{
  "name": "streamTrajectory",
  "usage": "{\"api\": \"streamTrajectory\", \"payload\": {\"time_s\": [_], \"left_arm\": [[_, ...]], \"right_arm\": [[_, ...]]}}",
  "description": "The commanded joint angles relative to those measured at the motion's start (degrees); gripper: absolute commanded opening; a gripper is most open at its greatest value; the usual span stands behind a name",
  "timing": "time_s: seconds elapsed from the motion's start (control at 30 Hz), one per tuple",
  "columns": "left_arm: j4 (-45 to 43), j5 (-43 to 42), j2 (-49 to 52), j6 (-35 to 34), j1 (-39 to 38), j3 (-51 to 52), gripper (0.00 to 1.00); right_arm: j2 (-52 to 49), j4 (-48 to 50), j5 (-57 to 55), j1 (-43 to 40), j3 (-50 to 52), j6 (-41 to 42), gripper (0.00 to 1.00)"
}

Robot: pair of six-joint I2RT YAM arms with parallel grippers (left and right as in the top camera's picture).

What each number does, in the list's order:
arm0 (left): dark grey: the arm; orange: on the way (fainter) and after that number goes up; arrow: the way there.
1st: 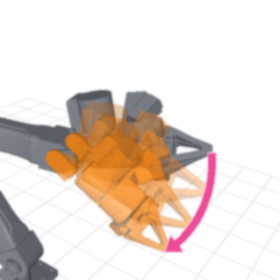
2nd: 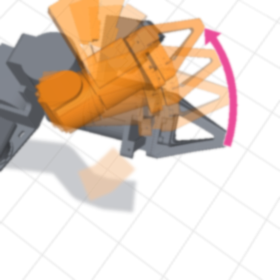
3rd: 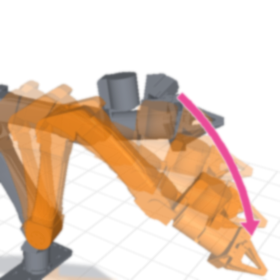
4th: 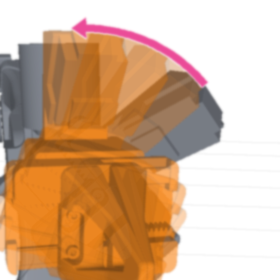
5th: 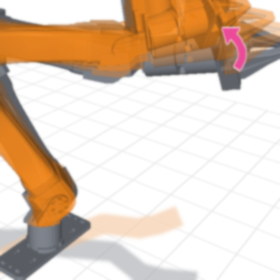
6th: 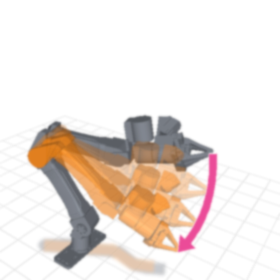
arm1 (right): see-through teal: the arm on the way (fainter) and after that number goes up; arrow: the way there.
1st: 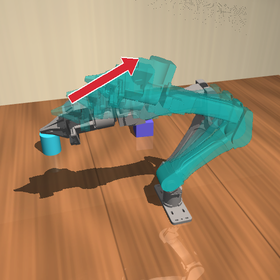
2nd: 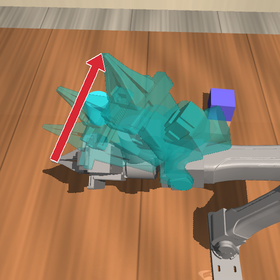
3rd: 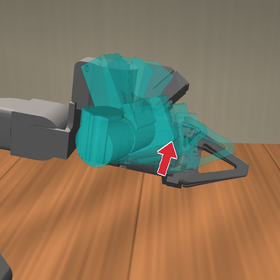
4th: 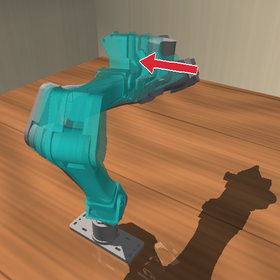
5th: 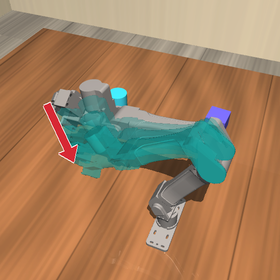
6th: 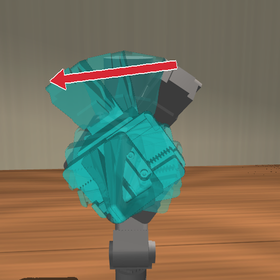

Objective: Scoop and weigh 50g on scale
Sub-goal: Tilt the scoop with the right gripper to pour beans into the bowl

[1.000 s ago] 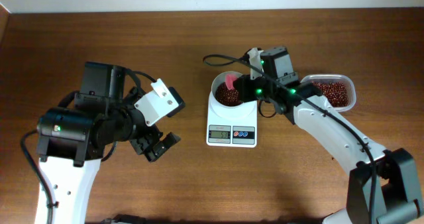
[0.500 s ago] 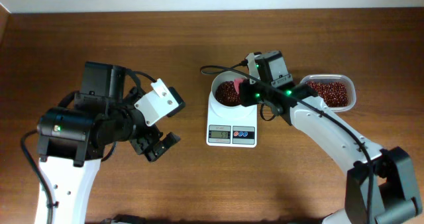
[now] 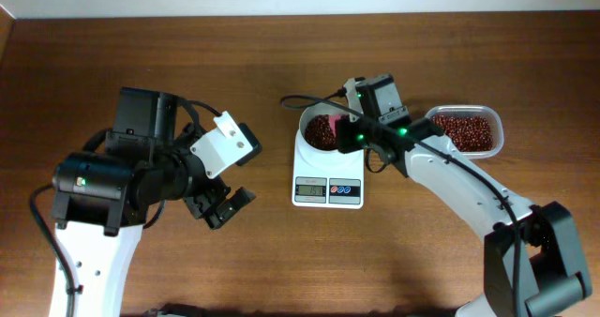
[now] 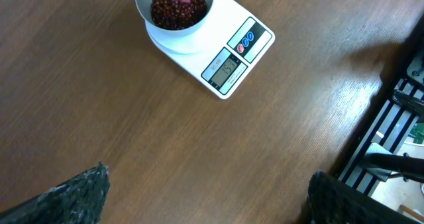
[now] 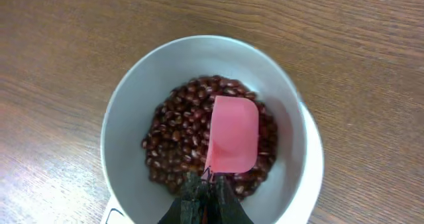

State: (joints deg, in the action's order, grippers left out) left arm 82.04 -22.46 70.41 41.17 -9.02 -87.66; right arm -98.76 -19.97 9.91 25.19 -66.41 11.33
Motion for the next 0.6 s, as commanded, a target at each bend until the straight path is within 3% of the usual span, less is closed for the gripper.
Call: {"api": "streamTrajectory", "payload": {"time_s": [0.0, 0.2, 0.57], "left_arm": [[-0.07, -0.2, 0.02, 0.96, 0.2, -0.52, 0.99], [-0.07, -0.2, 0.02, 0.94, 0.2, -0.52, 0.99], [-0.07, -0.2, 0.02, 0.96, 0.2, -0.52, 0.99]], "right_arm": [[-1.64, -0.15, 0.59, 2.23, -0.22, -0.55, 0.04], [-1.57, 5.86, 11.41, 0.98, -0.24, 1.9, 0.04], [-1.57, 6.05, 26.03, -4.72, -0.24, 5.49, 0.04]]}}
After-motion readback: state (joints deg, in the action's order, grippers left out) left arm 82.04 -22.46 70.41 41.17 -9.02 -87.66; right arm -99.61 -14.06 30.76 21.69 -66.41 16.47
